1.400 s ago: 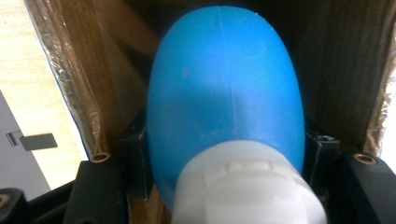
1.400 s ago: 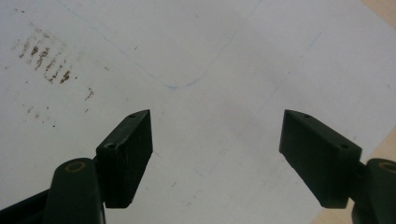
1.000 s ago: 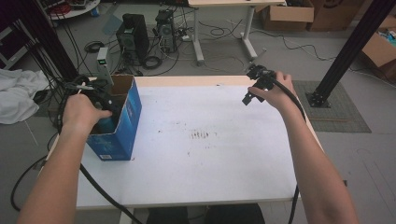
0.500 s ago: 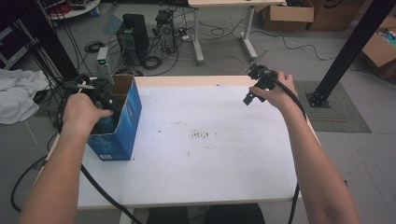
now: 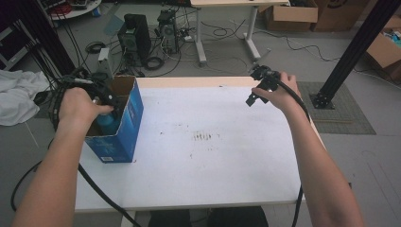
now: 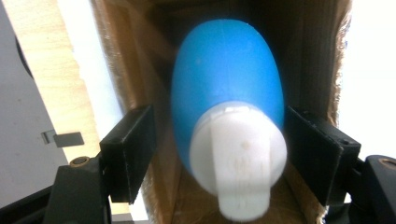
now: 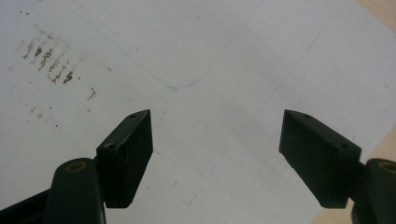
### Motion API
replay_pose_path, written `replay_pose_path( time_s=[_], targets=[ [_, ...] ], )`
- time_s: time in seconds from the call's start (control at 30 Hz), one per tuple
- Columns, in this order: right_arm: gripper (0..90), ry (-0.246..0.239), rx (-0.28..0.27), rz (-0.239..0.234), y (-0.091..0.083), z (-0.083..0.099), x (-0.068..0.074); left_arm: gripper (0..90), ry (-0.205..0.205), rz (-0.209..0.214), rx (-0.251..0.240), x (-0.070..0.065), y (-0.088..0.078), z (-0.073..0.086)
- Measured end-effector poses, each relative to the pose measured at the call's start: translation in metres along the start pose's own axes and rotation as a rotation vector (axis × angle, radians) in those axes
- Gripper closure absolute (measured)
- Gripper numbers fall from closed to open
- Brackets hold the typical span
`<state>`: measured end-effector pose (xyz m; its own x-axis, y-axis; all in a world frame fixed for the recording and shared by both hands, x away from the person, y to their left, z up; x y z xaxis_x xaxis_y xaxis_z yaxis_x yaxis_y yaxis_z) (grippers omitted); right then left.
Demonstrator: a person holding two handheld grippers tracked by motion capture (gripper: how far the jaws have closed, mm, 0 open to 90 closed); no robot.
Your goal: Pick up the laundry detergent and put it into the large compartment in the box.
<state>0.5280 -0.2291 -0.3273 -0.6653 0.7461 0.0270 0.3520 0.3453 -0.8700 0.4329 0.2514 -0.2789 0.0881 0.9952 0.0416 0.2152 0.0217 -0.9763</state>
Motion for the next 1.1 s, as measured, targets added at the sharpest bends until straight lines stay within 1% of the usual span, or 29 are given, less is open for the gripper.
replay_pose_path(
  time_s=[0.1, 0.37, 0.43, 0.57, 0.63, 0.83, 0.87, 0.97, 1.03, 1.1],
  targets=[
    [25.9, 0.0, 0.001, -0.001, 0.0, 0.0, 0.0, 27.2, -0.002, 0.0, -0.012, -0.001, -0.006, -0.001],
    [25.9, -0.001, 0.0, 0.001, -0.002, 0.001, 0.0, 24.6, 0.031, -0.021, -0.044, -0.005, -0.023, -0.005],
    [25.9, -0.002, -0.001, 0.002, -0.002, 0.001, -0.001, 24.1, 0.045, -0.024, -0.054, -0.007, -0.028, -0.006],
    [25.9, -0.003, -0.002, 0.003, -0.003, 0.001, -0.001, 22.0, 0.06, -0.009, -0.083, -0.013, -0.04, -0.009],
    [25.9, -0.003, -0.002, 0.003, -0.003, 0.0, -0.001, 21.2, 0.078, -0.011, -0.101, -0.019, -0.046, -0.01],
    [25.9, -0.004, -0.001, 0.007, -0.004, 0.001, 0.0, 19.5, 0.139, -0.012, -0.132, -0.036, -0.062, -0.014],
    [25.9, 0.001, 0.001, 0.008, -0.004, 0.001, 0.001, 19.3, 0.149, -0.01, -0.135, -0.039, -0.064, -0.014],
    [25.9, -0.005, -0.001, 0.007, -0.005, 0.001, 0.001, 18.5, 0.181, 0.001, -0.148, -0.049, -0.069, -0.015],
    [25.9, 0.0, 0.001, 0.007, -0.006, 0.002, 0.002, 17.5, 0.209, 0.01, -0.155, -0.057, -0.071, -0.016],
    [25.9, 0.0, 0.0, 0.01, -0.006, 0.002, 0.001, 16.7, 0.243, 0.018, -0.15, -0.065, -0.071, -0.017]
  ],
)
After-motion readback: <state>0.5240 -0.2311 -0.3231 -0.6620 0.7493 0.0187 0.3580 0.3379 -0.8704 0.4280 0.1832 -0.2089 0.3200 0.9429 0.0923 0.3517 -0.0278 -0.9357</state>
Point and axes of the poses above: each handheld gripper's, and its own axes: y roughly forward along the jaws, z roughly out of its underside, x roughly to its left, the point moved 3 cm from there along y, roughly forward along the jaws, and after that the axes turned 12 degrees about -x, right-handed, at the moved point
